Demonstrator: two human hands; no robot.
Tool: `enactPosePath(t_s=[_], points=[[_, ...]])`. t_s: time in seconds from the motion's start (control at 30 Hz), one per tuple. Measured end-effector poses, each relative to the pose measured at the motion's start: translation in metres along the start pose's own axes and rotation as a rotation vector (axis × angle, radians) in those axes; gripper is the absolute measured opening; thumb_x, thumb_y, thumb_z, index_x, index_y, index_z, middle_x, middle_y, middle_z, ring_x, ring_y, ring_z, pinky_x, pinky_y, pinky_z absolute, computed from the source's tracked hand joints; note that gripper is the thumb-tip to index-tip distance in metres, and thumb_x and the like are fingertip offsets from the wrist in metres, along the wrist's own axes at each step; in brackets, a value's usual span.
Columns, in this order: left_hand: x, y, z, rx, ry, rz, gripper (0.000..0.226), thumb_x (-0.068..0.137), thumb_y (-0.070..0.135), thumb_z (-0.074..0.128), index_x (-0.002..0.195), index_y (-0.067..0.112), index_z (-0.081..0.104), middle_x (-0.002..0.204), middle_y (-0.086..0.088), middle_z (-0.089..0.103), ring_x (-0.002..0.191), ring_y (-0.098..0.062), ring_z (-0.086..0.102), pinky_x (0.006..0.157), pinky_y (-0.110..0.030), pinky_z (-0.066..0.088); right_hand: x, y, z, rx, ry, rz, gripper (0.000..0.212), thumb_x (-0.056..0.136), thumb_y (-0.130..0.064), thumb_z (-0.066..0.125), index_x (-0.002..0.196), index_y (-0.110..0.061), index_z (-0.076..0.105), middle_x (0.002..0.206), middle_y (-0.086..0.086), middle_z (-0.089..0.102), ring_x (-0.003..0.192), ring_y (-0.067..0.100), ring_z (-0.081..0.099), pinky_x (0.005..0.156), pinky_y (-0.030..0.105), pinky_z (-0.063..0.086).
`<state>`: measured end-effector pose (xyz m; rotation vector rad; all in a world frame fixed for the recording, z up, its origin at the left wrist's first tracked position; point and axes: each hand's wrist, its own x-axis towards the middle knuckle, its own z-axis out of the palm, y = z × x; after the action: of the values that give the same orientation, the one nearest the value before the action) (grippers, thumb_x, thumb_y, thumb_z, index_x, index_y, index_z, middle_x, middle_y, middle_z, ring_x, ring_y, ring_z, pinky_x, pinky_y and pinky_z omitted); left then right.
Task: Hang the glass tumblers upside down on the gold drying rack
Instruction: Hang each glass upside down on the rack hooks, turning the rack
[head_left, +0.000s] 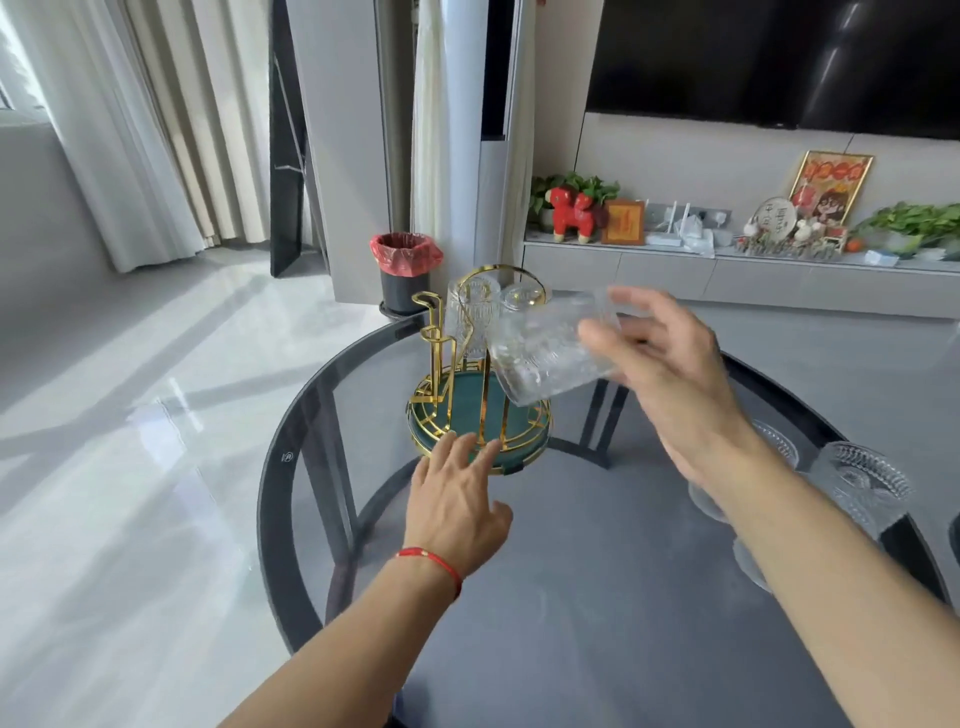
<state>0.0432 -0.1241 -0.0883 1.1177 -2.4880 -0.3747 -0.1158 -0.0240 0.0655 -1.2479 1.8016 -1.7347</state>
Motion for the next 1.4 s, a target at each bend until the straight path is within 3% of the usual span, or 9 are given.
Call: enactPosePath(t_s=[0.13,0.27,0.37,0.53,0.83,0.97,1.17,1.4], points=[[0.006,-0.005,0.006,0.013,0.031,-0.025,0.071,0.084,0.033,0.061,0.152,0.027,0.04,0.152,-0.003,0.044,0.147,-0.026,0.029,0.121,-0.044,0.03,0.053,-0.04,0.048,-0.223,0.001,-0.252,0.061,0.083,-0.051,0.077,0.136,-0.028,0.062,0.139,-0.007,0.065,0.128,0.012,0.06,0.105,0.041,0.054],[0.008,-0.016,0.013,0.047,0.04,-0.052,0.067,0.086,0.05,0.051,0.151,0.042,0.037,0.161,-0.003,0.034,0.153,-0.029,0.017,0.123,-0.053,0.023,0.088,-0.054,0.091,-0.455,-0.048,-0.365,0.07,0.088,-0.047,0.074,0.147,-0.014,0.056,0.149,0.005,0.061,0.136,0.02,0.056,0.112,0.036,0.046],[0.007,-0.024,0.018,0.071,0.019,-0.05,0.067,0.087,0.059,0.044,0.152,0.05,0.028,0.166,-0.002,0.027,0.156,-0.034,0.007,0.121,-0.064,0.019,0.103,-0.049,0.111,-0.564,-0.105,-0.36,0.072,0.088,-0.046,0.073,0.15,-0.015,0.052,0.15,0.01,0.06,0.14,0.027,0.052,0.116,0.042,0.041],[0.007,-0.027,0.02,0.076,0.013,-0.036,0.069,0.087,0.058,0.045,0.152,0.051,0.024,0.167,-0.003,0.026,0.157,-0.036,0.002,0.123,-0.065,0.014,0.117,-0.041,0.129,-0.658,-0.15,-0.32,0.074,0.089,-0.049,0.068,0.153,-0.017,0.049,0.151,0.016,0.057,0.142,0.031,0.049,0.117,0.045,0.04],[0.007,-0.025,0.016,0.06,0.021,-0.034,0.065,0.09,0.057,0.042,0.152,0.051,0.025,0.167,-0.004,0.029,0.157,-0.038,0.005,0.121,-0.066,0.018,0.138,-0.033,0.152,-0.794,-0.219,-0.22,0.064,0.086,-0.049,0.067,0.141,-0.019,0.061,0.138,0.014,0.068,0.126,0.037,0.063,0.1,0.049,0.051],[0.007,-0.024,0.016,0.063,0.013,-0.032,0.064,0.091,0.057,0.041,0.153,0.051,0.024,0.167,-0.004,0.027,0.157,-0.037,0.004,0.122,-0.066,0.018,0.14,-0.019,0.157,-0.896,-0.271,-0.217,0.058,0.084,-0.053,0.069,0.133,-0.022,0.067,0.132,0.011,0.071,0.121,0.038,0.064,0.086,0.042,0.046],[0.008,-0.023,0.015,0.069,0.0,-0.034,0.064,0.093,0.056,0.044,0.153,0.05,0.023,0.167,-0.005,0.026,0.157,-0.037,0.003,0.122,-0.067,0.017,0.142,-0.007,0.163,-1.149,-0.354,-0.248,0.07,0.084,-0.061,0.068,0.145,-0.03,0.056,0.128,0.007,0.072,0.123,0.035,0.063,0.102,0.047,0.039],[0.008,-0.024,0.013,0.082,0.005,-0.025,0.063,0.093,0.054,0.045,0.152,0.051,0.024,0.166,-0.004,0.029,0.157,-0.037,0.006,0.121,-0.065,0.02,0.141,-0.006,0.166,-1.3,-0.398,-0.302,0.063,0.083,-0.057,0.071,0.141,-0.035,0.06,0.134,0.004,0.069,0.127,0.033,0.057,0.098,0.048,0.036]])
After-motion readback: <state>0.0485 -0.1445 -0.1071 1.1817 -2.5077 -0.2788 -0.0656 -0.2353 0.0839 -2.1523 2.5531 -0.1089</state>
